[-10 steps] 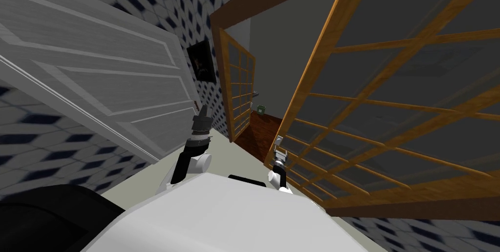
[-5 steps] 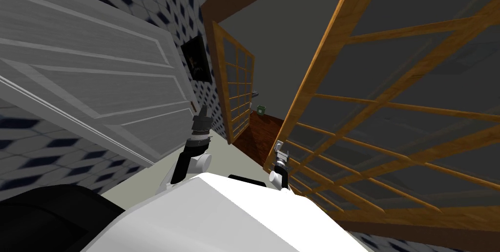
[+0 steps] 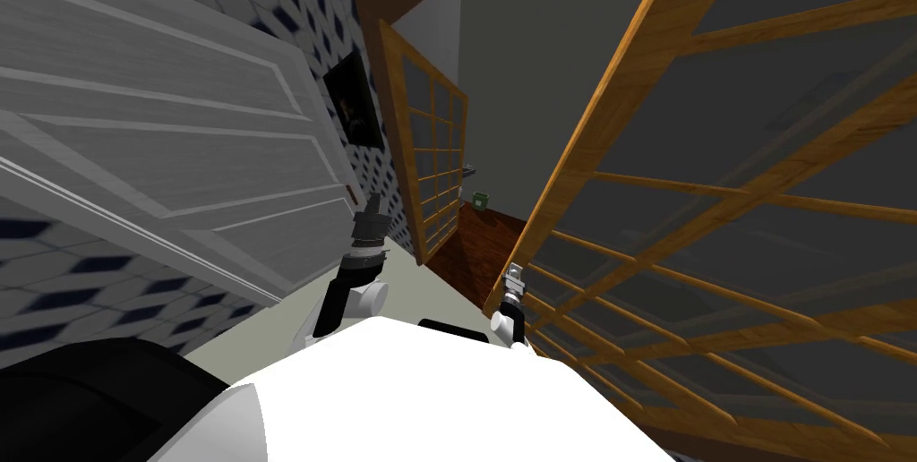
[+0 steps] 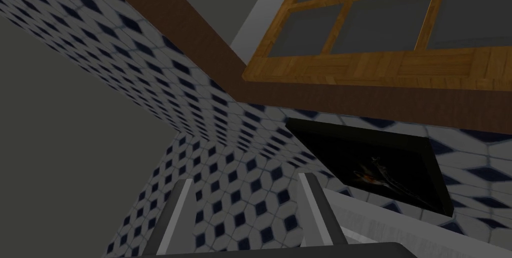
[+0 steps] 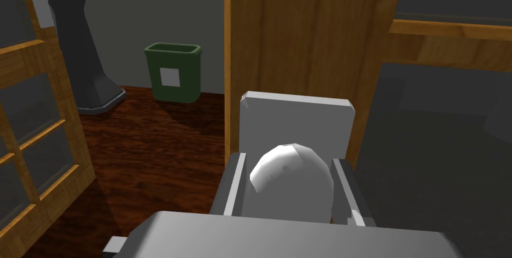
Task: Push the door open
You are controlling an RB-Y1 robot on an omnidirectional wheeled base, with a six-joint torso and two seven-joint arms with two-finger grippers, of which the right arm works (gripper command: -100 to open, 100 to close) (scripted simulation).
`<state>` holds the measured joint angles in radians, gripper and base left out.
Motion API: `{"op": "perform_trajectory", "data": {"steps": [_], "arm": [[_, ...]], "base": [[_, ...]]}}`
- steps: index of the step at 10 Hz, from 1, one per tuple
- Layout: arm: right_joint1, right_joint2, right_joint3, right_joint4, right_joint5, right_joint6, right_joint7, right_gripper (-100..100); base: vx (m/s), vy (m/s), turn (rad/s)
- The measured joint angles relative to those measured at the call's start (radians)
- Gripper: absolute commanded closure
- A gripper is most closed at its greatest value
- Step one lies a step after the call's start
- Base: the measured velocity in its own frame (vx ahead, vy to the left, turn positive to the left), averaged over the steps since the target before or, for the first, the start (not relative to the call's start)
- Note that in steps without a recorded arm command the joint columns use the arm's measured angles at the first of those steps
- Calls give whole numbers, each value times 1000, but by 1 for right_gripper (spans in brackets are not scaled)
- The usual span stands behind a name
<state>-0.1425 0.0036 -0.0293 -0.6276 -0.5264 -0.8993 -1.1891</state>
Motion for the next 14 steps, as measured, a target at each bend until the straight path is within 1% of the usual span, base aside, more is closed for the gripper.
{"op": "perform_trajectory", "data": {"steps": [3,4,5,6,7,8,9,10,12,13,14], "arm": [[3,0,0,2,0,2,0,100],[3,1,0,3,0,2,0,100],[-3,-2,-3,21,-4,0,0,100],[17,-3,-5,-2,-6,10,6,100],[13,-6,-10,0,-10,11,10,100],[20,-12,-17,-24,-15,22,18,100],[10,-21,-20,-11,-16,13,12,100],[19,-25,-23,-21,-19,10,10,100],[17,-36,-38,-18,-30,13,12,100],[12,-40,-50,-16,-39,15,18,100],[2,-46,-58,1,-45,8,17,100]], "base": [[-6,2,0],[109,9,-10],[178,6,-21],[164,-13,-43],[159,-8,-24],[128,-8,-12],[163,-18,-24],[201,-12,-48],[176,-1,-41],[183,8,-53],[190,-6,-48]]}}
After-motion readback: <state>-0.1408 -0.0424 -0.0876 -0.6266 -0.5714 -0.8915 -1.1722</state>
